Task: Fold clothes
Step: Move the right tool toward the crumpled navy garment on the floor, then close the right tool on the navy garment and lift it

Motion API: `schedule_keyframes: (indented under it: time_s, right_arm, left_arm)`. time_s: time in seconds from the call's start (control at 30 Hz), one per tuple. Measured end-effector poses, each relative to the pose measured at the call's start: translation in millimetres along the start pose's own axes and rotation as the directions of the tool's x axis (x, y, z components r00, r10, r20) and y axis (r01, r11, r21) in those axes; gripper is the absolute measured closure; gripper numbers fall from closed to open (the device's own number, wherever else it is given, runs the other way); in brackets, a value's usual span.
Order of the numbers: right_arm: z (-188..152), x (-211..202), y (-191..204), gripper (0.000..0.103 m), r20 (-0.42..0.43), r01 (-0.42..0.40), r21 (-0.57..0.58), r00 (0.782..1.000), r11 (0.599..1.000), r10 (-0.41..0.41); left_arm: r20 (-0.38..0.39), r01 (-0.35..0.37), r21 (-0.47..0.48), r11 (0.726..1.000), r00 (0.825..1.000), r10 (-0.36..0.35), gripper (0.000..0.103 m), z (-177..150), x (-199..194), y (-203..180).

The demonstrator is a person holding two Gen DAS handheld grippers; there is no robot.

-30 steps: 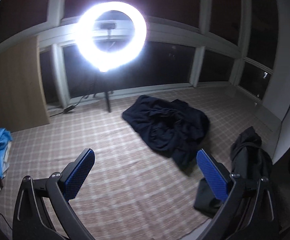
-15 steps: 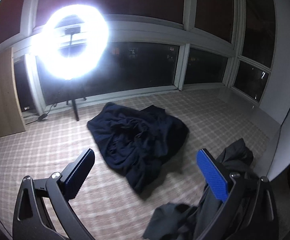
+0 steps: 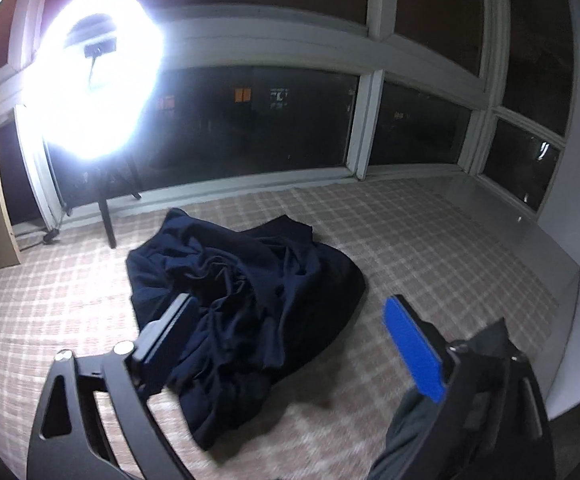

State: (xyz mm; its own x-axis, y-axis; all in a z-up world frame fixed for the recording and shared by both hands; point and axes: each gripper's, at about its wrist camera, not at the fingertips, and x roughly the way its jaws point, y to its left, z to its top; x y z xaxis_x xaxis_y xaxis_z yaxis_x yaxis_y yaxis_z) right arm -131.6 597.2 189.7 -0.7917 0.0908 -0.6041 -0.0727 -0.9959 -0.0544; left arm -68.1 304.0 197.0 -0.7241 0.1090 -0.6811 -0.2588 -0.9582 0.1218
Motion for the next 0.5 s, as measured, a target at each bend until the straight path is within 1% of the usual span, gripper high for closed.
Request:
schedule_keyframes:
  time_s: [0.03,0.13,0.2,0.27,0.33,0.4,0.5]
  right_arm:
    - [0.5,11.3,-2.4,0.018,-0.016,-0.020,0.006,1.000,1.000,0.020]
    - [0.6,49.3,-24.8,0.019,-0.075,-0.081,0.068,0.993,0.994,0.086]
    - [-0.8,71.3,-39.5,0.032,-0.103,-0.108,0.101,0.988,0.989,0.119]
    - [-1.7,94.2,-46.7,0.059,-0.159,-0.150,0.105,0.973,0.983,0.165]
    - [-4.9,115.7,-40.9,0.060,-0.221,-0.207,0.093,0.950,0.974,0.223]
    - [-9.4,133.7,-27.6,0.060,-0.278,-0.245,0.063,0.927,0.967,0.253]
    - [-16.1,153.2,-6.2,0.058,-0.332,-0.242,0.007,0.915,0.970,0.230]
  left_arm:
    - [-0.007,-0.011,0.003,1.000,1.000,0.011,0.003,0.0,2.3,1.5]
    - [-0.025,-0.049,0.008,0.999,0.998,0.049,0.003,-0.8,8.0,9.8]
    - [-0.042,-0.069,-0.012,0.998,0.997,0.069,0.003,-2.6,12.3,21.5]
    - [-0.063,-0.088,-0.040,0.995,0.994,0.085,0.003,-4.7,17.1,34.5]
    - [-0.084,-0.103,-0.067,0.992,0.992,0.097,0.003,-6.9,22.3,46.4]
    - [-0.107,-0.106,-0.095,0.990,0.990,0.096,0.003,-9.2,28.6,53.8]
    - [-0.131,-0.105,-0.100,0.989,0.987,0.092,0.003,-11.5,34.9,55.6]
